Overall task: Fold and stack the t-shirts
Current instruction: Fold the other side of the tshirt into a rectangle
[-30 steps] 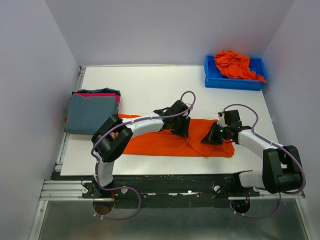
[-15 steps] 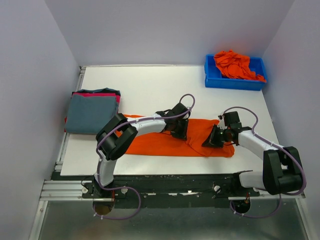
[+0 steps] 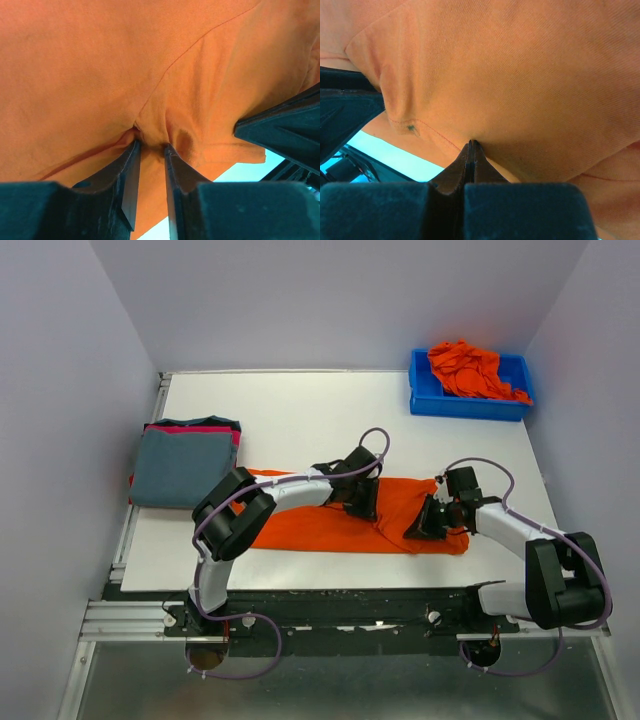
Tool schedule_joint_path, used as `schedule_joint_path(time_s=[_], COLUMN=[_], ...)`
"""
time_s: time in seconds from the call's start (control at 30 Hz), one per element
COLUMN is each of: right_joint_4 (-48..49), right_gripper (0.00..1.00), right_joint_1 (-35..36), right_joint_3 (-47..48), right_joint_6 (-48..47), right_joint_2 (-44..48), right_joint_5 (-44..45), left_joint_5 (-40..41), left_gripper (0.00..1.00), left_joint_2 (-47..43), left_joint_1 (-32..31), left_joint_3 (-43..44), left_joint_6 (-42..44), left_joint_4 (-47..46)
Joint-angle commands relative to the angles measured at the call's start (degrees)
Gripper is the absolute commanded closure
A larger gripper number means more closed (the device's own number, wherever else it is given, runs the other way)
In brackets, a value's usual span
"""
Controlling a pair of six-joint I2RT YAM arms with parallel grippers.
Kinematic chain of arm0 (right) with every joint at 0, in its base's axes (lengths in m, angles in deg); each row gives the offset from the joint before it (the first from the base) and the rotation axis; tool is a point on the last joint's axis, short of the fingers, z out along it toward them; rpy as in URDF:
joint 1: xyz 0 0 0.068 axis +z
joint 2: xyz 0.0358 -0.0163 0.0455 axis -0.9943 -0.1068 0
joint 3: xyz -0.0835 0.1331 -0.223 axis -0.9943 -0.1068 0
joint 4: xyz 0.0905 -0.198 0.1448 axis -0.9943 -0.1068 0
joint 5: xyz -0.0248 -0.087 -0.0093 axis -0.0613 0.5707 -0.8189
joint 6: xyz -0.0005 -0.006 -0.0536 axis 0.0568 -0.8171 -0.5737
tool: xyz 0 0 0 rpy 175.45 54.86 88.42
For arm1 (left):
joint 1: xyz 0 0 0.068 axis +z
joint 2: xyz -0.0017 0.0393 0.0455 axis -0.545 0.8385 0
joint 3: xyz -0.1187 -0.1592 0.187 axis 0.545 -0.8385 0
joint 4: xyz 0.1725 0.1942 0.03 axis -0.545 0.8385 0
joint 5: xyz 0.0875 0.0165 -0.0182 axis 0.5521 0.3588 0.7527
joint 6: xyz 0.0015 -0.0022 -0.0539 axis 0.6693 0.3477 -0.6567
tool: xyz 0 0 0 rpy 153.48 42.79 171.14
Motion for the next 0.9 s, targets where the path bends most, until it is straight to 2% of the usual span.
schedule_joint_path(time_s=[0.0,0.07,0.17,0.2,0.3,0.37,0.87], right_joint_4=[0.39,0.57,0.65,0.65,0.65,0.65,0.57], right_gripper=[0.99,0.99,0.99,0.99,0.99,0.99,0.99], right_joint_1=[0.35,0.35,0.35,0.35,0.35,0.35,0.35], right_joint_3=[-0.98,-0.98,-0.89,-0.89,-0.80,-0.80,-0.98], right_joint_6=[-0.79,-0.96,-0.97,-0.97,-1.14,-1.05,-1.05], right_joint_2=[-0.43,-0.52,-0.52,-0.61,-0.52,-0.61,-0.61], right_joint_5=[0.44,0.27,0.00,-0.08,-0.09,-0.08,0.35], left_joint_5=[-2.12,-2.47,-2.30,-2.30,-2.65,-3.00,-1.42], left_gripper=[0.69,0.68,0.62,0.66,0.90,1.00,1.00], left_joint_2=[0.39,0.74,0.04,-0.22,-0.23,-0.05,-1.19], left_joint_1=[-0.98,-1.24,-1.24,-1.24,-1.24,-1.24,1.65], left_joint_3=[-1.16,-0.89,-0.72,-0.63,-0.45,-0.10,3.76], left_joint_6=[-2.08,-2.17,-2.26,-2.26,-2.26,-2.35,2.40], left_joint_4=[-0.96,-0.96,-1.13,-1.31,-1.66,-1.49,7.47])
